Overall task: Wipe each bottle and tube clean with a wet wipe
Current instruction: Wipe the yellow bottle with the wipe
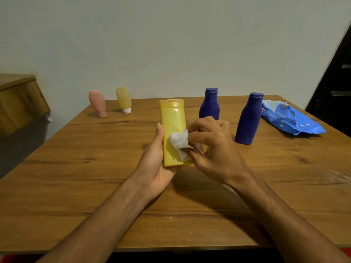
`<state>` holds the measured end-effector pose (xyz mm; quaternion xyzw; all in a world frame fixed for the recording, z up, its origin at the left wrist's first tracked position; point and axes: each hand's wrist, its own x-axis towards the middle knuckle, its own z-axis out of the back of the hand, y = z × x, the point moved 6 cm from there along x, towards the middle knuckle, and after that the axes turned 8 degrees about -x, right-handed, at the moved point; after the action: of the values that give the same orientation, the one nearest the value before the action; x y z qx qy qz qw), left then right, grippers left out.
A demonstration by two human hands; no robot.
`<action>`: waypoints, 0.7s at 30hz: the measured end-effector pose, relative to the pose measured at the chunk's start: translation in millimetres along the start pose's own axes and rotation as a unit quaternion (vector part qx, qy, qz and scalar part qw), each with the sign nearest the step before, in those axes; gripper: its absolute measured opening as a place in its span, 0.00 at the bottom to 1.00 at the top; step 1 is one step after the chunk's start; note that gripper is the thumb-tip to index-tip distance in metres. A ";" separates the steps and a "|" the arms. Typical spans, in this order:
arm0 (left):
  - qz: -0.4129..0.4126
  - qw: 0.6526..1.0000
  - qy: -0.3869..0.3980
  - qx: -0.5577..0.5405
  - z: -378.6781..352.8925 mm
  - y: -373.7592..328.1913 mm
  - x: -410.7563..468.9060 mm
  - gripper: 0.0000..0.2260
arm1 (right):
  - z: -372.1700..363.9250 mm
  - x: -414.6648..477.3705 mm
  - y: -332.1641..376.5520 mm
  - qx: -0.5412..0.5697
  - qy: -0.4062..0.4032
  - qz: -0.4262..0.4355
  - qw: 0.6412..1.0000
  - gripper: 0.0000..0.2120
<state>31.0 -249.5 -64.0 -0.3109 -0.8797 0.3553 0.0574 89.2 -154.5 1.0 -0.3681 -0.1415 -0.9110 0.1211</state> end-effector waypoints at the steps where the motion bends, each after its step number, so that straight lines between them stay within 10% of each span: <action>1: 0.000 1.000 -0.009 -0.006 1.1 -0.5 0.3 0.27 | -0.8 -0.2 1.1 0.007 0.011 0.009 1.000 0.02; 7: 0.002 0.998 -0.045 -0.046 5.9 -6.0 0.1 0.27 | -5.1 -2.1 -2.2 0.025 0.061 -0.003 0.998 0.03; 21: -0.033 0.998 -0.052 -0.026 3.7 -17.1 0.4 0.11 | 13.7 -3.9 -12.7 0.023 -0.134 -0.067 0.988 0.04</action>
<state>20.8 -261.0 -55.5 -0.2643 -0.9001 0.3460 0.0146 96.4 -137.4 5.6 -0.4735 -0.2020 -0.8559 0.0484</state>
